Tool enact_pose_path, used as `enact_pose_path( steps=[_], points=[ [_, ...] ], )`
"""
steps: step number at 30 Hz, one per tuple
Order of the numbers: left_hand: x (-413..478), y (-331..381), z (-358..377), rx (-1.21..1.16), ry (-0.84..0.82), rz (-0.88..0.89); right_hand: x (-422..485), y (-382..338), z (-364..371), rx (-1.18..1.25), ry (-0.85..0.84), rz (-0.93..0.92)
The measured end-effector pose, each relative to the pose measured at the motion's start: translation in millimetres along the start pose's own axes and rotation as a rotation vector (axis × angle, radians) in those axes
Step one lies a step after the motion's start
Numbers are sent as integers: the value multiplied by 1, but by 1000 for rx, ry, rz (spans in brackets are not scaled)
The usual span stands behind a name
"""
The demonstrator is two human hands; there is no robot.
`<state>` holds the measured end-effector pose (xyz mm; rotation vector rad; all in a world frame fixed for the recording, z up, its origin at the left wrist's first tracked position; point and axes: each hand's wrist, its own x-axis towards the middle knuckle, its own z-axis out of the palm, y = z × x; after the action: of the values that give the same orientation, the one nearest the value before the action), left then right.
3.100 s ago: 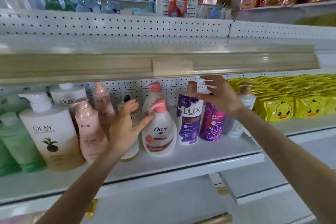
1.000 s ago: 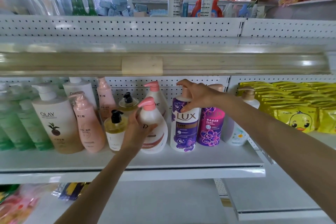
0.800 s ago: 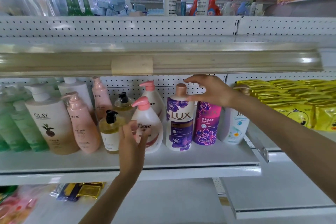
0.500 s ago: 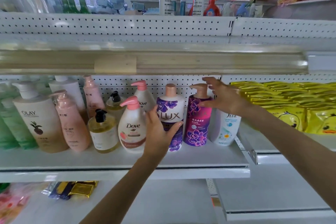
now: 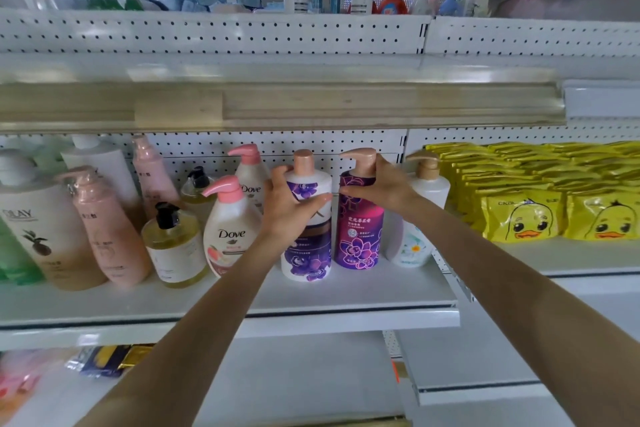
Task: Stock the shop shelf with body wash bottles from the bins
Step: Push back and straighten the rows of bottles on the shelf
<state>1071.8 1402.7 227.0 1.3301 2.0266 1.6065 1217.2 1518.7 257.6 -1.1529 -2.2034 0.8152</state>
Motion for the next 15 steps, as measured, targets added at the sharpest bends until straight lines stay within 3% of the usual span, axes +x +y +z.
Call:
enact_pose_path(
  steps=[15],
  points=[
    [4, -5, -1, 1, -28, 43, -9, 6, -6, -12, -110, -13]
  ],
)
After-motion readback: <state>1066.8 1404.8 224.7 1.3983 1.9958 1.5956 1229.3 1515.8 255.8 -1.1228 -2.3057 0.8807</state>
